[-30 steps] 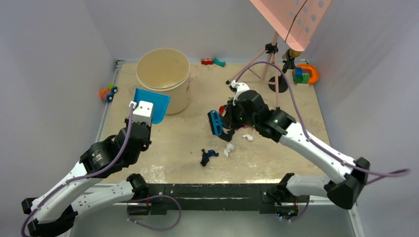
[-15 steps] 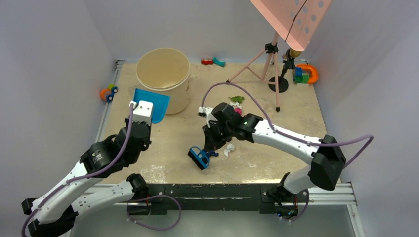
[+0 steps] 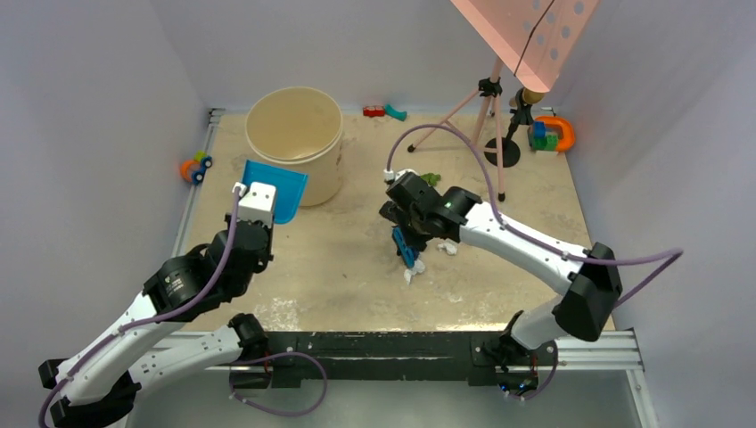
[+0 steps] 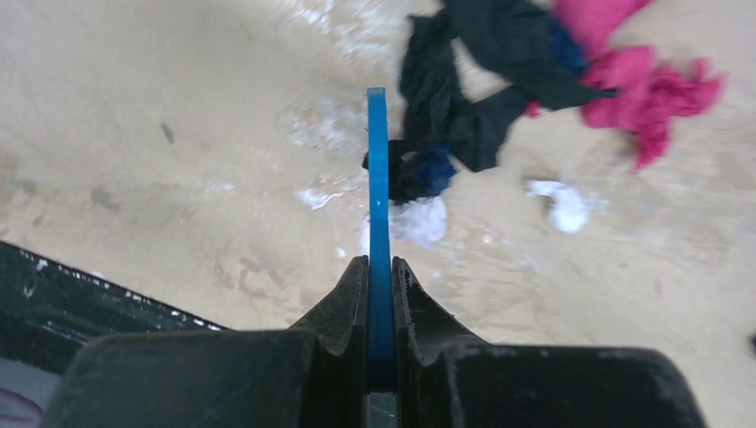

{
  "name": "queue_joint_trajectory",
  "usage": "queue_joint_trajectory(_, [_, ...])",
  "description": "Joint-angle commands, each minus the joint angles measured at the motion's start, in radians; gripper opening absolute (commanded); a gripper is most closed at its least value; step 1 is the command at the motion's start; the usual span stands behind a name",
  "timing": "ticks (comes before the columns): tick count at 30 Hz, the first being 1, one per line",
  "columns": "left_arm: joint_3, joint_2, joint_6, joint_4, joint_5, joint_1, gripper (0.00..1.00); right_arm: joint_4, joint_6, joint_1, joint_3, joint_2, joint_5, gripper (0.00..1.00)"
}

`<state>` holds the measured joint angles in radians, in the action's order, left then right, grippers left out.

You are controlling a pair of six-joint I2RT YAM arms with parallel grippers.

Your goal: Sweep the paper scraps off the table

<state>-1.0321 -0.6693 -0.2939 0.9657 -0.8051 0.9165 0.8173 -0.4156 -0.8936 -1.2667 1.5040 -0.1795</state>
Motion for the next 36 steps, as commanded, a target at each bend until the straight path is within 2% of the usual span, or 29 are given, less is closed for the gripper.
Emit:
queue_joint_trajectory(1, [-0.007, -0.01, 0.007, -0.022, 0.06, -0.008, 0.12, 0.087, 0.024, 0.032, -0.106, -0.111, -0.151, 0.0])
queue_joint_trajectory(5, [-0.013, -0.067, -0.054, 0.008, 0.218, -0.008, 0.12, 0.074, 0.076, 0.088, -0.165, -0.16, -0.175, 0.0])
queue_joint_trajectory(8, [-0.023, -0.143, -0.117, 0.028, 0.345, -0.007, 0.07, 0.075, 0.113, 0.128, -0.195, -0.132, -0.324, 0.0])
queue_joint_trajectory(11, [0.01, -0.21, -0.167, -0.019, 0.475, -0.007, 0.04, 0.046, 0.179, 0.159, -0.194, -0.039, -0.513, 0.0])
queue_joint_trajectory(13, [0.047, -0.255, -0.199, -0.076, 0.565, -0.005, 0.04, 0.009, 0.273, 0.186, -0.185, 0.025, -0.543, 0.0])
queue_joint_trajectory(16, [0.079, -0.339, -0.24, -0.131, 0.669, 0.004, 0.04, -0.088, 0.449, 0.227, -0.181, 0.105, -0.54, 0.0])
queue_joint_trajectory(19, [0.097, -0.42, -0.253, -0.137, 0.676, 0.031, 0.04, -0.183, 0.555, 0.278, -0.219, 0.175, -0.522, 0.0])
queue_joint_trajectory(24, [0.08, -0.517, -0.287, -0.021, 0.675, 0.043, 0.05, -0.346, 0.777, 0.322, -0.27, 0.315, -0.51, 0.0])
queue_joint_trajectory(27, [0.071, -0.559, -0.297, 0.031, 0.71, 0.057, 0.05, -0.435, 0.855, 0.344, -0.316, 0.401, -0.52, 0.0])
queue_joint_trajectory(32, [0.125, -0.583, -0.312, -0.026, 0.765, 0.066, 0.05, -0.551, 1.013, 0.342, -0.297, 0.442, -0.357, 0.0])
queue_joint_trajectory(36, [0.143, -0.632, -0.306, -0.088, 0.787, 0.068, 0.05, -0.49, 1.058, 0.329, -0.29, 0.446, -0.221, 0.0])
